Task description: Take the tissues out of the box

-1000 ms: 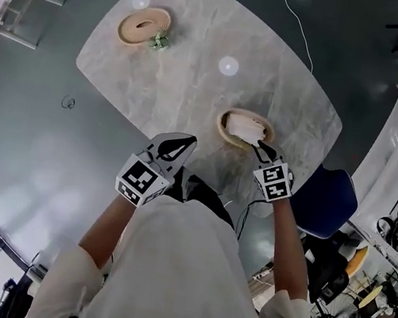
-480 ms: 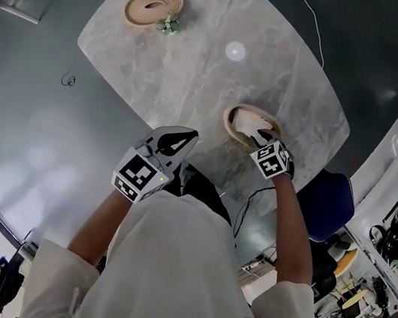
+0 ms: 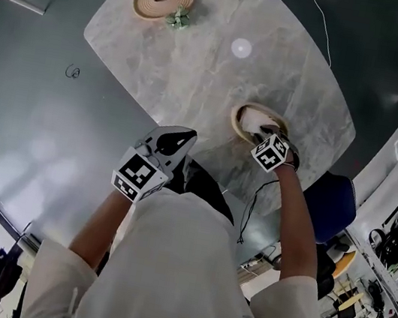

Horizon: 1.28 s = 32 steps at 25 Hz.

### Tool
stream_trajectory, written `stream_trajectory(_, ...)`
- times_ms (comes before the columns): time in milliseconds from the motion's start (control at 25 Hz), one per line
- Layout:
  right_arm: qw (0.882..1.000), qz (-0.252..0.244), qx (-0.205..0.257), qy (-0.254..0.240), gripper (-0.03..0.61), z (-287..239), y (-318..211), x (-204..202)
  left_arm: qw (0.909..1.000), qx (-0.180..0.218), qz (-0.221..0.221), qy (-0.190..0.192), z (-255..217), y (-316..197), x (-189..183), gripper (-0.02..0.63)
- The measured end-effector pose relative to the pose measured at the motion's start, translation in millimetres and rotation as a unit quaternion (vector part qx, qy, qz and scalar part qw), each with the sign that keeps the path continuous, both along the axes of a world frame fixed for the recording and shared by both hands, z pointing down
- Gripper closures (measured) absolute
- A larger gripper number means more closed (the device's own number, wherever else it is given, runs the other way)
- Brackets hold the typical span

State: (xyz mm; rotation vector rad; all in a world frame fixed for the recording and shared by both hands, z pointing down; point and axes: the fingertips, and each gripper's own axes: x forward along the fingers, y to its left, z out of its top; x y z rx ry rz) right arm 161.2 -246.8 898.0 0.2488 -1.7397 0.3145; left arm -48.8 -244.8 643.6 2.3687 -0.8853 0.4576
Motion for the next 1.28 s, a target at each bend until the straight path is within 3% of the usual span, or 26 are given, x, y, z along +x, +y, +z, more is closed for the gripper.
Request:
stream_trajectory(440,0.998,-0.048,0.037,0.036,0.523,7.4,1.9,-1.6,1.0,-0.004,0.002,0.0,5.2,14.8,-6.4,0.606)
stream_trajectory(760,0.997,-0.013,0.075,0.003,0.535,-28.3,0.3,1.0,0.9999,0.013,0.004,0.003,-9.4,17.2,-2.4,0.606)
stream_trajectory(920,0.995,0.029,0.091,-0.026,0.537,-52.9,1.3,5.7,0.9997,0.023,0.001,0.005,-20.4,21.7,1.5,0.606)
stream_trajectory(1280,0.976,0.114,0.162,-0.088,0.537,-144.1,-1.3,20.3,0.9979,0.062,0.015,0.009,-53.0,25.6,13.6,0.606)
